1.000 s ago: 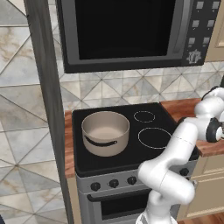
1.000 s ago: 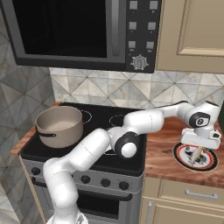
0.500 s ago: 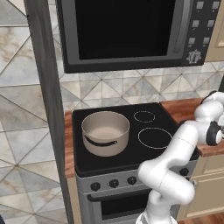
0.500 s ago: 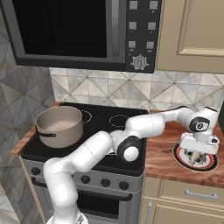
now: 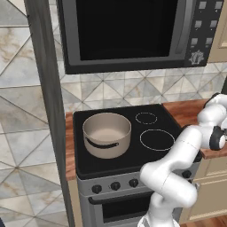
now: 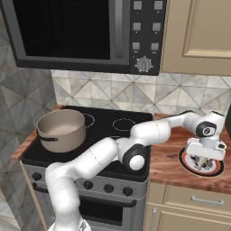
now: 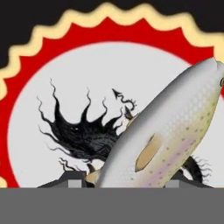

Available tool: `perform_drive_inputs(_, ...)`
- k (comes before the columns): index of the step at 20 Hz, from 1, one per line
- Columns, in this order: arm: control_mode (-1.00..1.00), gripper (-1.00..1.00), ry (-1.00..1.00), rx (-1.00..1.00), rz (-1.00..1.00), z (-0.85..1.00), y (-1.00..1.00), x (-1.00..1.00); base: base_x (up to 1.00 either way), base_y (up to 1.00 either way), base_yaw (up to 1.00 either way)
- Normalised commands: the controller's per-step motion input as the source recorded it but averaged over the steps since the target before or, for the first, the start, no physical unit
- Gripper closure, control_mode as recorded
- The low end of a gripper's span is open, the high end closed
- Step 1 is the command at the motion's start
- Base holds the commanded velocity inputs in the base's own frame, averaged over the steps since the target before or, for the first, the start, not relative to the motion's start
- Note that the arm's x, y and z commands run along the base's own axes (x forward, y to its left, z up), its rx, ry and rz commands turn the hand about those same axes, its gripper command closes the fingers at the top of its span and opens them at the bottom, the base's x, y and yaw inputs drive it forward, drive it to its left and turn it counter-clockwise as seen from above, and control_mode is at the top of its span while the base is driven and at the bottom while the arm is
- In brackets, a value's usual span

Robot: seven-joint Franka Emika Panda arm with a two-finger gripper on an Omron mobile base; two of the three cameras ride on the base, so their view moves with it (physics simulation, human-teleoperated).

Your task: Retrieve the frozen meat and place it in the pot on a burner. Then turn the burner on.

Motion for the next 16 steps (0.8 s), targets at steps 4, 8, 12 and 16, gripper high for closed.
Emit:
perform_drive_inputs(4, -1.00, 1.00, 0.00, 0.00, 0.00, 0.00, 0.00, 0.00, 0.00, 0.00, 0.00)
perform_drive_inputs(8, -1.00, 1.00, 0.00, 0.00, 0.00, 0.20, 0.02, -0.06, 0.00, 0.00, 0.00)
perform_drive_inputs(12, -1.00, 1.00, 0.00, 0.00, 0.00, 0.29, 0.26, -0.34, 0.00, 0.00, 0.00)
perform_drive_inputs(16, -1.00, 1.00, -0.03, -0.01, 0.00, 0.14, 0.41, -0.66, 0.00, 0.00, 0.00)
